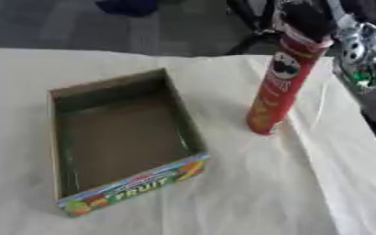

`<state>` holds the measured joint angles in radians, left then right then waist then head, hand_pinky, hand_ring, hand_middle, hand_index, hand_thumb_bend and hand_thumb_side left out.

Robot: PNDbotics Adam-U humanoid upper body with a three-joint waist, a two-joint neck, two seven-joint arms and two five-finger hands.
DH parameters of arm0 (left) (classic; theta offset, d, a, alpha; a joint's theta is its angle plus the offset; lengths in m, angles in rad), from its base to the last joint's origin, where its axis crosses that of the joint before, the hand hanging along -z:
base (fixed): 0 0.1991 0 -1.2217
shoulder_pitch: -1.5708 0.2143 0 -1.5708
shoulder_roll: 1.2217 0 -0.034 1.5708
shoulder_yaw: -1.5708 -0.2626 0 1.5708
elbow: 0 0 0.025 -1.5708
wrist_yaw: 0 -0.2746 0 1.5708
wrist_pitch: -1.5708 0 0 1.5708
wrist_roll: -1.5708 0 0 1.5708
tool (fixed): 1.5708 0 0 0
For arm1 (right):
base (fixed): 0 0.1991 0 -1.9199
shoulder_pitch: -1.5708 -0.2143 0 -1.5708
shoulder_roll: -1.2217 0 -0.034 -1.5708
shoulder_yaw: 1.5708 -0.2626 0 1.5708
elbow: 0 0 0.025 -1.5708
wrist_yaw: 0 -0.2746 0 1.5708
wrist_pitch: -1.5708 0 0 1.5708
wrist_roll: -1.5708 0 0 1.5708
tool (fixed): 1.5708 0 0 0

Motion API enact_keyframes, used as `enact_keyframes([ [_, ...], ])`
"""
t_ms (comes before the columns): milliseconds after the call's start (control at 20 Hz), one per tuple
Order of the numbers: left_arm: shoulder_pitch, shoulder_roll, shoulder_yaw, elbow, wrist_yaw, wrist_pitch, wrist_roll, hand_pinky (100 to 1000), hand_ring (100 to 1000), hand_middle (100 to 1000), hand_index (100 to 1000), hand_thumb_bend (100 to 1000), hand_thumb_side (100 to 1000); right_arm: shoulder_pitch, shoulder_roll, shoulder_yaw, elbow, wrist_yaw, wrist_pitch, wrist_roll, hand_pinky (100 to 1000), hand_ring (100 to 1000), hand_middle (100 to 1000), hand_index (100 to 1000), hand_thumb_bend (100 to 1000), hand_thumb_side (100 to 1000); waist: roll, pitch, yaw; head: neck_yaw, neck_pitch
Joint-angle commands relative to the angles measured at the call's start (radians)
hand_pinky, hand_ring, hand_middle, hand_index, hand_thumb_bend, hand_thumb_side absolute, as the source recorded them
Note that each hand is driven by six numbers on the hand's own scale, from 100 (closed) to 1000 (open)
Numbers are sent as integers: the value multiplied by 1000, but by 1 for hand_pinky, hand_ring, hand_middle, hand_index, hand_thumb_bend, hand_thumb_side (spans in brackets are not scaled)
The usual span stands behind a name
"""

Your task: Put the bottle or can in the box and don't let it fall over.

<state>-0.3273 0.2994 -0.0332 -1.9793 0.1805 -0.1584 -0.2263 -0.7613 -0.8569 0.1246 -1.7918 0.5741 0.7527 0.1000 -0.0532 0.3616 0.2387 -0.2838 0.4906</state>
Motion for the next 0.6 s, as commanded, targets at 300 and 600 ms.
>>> enact_keyframes([
  [300,-16,21,-2,-21,-4,-2,-4,459,759,799,826,100,703,3,-32,3,12,-27,9,-1,870,995,1000,973,100,1000,2,-15,0,4,-7],
  [600,-18,20,-3,-21,-4,-2,-7,460,760,800,826,100,702,10,-34,7,10,-37,12,2,862,979,1000,966,100,1000,3,-13,-1,7,-5],
])
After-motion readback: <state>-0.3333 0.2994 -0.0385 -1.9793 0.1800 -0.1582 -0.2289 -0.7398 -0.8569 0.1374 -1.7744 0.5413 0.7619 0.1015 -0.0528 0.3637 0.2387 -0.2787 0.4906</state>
